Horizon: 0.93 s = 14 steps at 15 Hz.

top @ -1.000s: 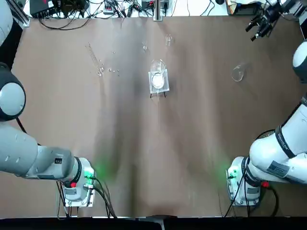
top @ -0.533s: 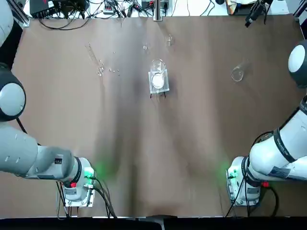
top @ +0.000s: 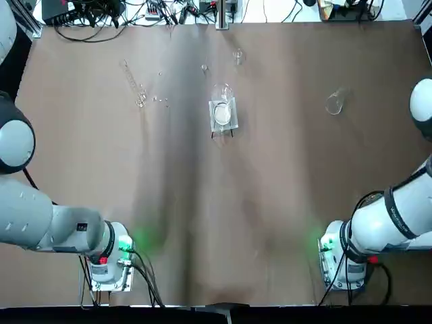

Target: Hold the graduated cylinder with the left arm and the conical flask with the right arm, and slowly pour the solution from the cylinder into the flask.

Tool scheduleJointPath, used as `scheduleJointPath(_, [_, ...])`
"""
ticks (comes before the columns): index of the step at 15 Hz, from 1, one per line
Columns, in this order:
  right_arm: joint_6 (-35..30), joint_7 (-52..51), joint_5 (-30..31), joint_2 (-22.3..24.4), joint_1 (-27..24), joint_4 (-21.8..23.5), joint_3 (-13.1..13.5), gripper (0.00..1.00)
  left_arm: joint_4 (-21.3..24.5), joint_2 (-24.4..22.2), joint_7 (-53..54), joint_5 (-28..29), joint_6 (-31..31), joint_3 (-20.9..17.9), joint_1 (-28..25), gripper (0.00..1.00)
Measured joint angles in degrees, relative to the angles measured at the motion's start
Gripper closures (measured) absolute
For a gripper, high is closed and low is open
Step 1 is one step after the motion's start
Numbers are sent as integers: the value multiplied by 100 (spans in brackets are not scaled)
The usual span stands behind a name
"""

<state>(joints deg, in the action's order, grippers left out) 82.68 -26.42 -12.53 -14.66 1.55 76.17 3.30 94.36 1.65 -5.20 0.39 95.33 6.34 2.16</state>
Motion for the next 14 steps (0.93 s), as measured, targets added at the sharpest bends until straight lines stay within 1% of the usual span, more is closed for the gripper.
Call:
scheduleJointPath(3, [-82, 1381, 32, 270, 71, 22, -5, 0, -3, -13, 30, 0, -2, 14, 0, 0])
scheduleJointPath(5, [-97, 1708, 70, 419, 96, 143, -3, 0, -26, -13, 49, 0, -2, 14, -4, 0])
scheduleJointPath(6, [-33, 1759, 114, 531, 95, 295, 6, 0, -42, -13, 69, 0, -2, 14, -5, 0])
scheduleJointPath(8, [442, 1785, 247, 874, 97, 879, 9, 0, -71, -13, 153, 0, -2, 14, -5, 0])
scheduleJointPath(10, [854, 1786, 663, 1288, 111, 1579, -2, 0, -94, -14, 251, 0, -2, 14, -11, 0])
scheduleJointPath(11, [943, 1786, 865, 1465, 114, 1827, -5, 0, -102, -13, 279, 0, -1, 14, -20, 0])
scheduleJointPath(12, [995, 1786, 973, 1616, 114, 1984, 1, 0, -112, -13, 292, 0, -1, 14, -28, 0])
scheduleJointPath(14, [1008, 1786, 1049, 1866, 103, 2156, 29, 0, -127, -13, 297, -1, -1, 14, -37, 0])
